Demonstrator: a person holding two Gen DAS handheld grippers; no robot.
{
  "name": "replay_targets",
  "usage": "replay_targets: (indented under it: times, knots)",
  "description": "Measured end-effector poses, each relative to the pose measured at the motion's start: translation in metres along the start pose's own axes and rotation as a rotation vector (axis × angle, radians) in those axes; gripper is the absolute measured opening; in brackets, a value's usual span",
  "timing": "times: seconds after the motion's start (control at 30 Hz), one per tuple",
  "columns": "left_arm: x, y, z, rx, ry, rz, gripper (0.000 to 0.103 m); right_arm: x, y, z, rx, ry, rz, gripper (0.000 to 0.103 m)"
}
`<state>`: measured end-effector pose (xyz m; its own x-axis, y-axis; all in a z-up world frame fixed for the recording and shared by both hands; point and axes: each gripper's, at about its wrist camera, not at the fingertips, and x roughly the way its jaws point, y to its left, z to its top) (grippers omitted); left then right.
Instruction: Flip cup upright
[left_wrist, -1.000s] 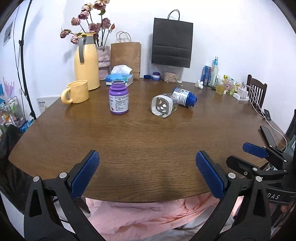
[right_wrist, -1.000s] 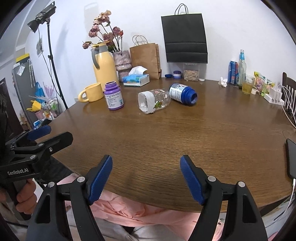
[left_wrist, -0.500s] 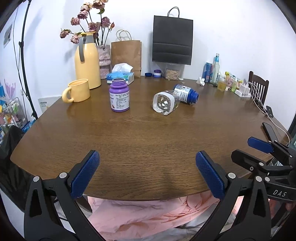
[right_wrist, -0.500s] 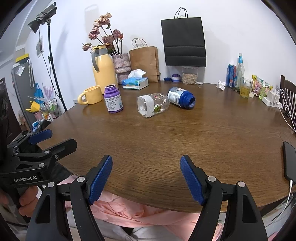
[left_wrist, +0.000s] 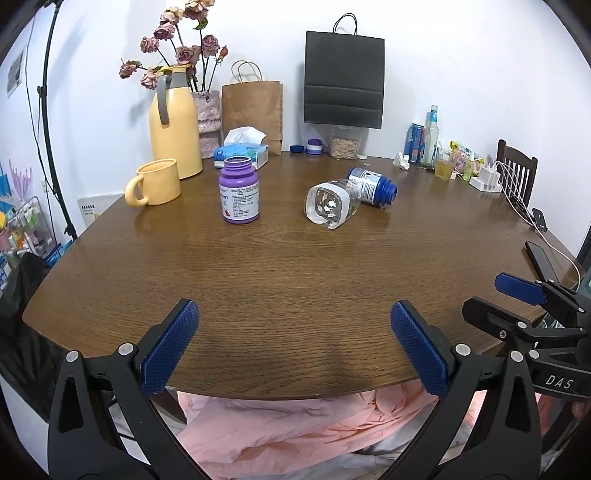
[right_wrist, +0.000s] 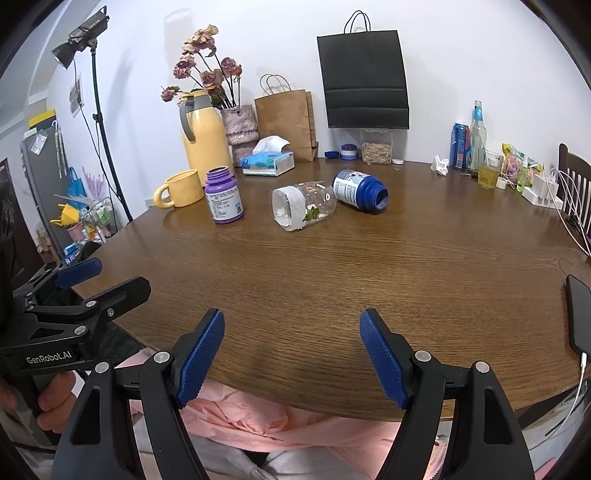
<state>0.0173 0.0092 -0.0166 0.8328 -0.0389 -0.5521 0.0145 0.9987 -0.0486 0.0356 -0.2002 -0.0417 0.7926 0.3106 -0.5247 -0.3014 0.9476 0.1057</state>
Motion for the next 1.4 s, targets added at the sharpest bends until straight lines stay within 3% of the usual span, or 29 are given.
replay_targets:
  times: [1.4]
  knots:
    - [0.0018,0.0006,-0.0010,0.014,0.014,-0.007,0.103,0.0005,-0.0011,-0.0005,-0.001,0.009,0.003,0.080]
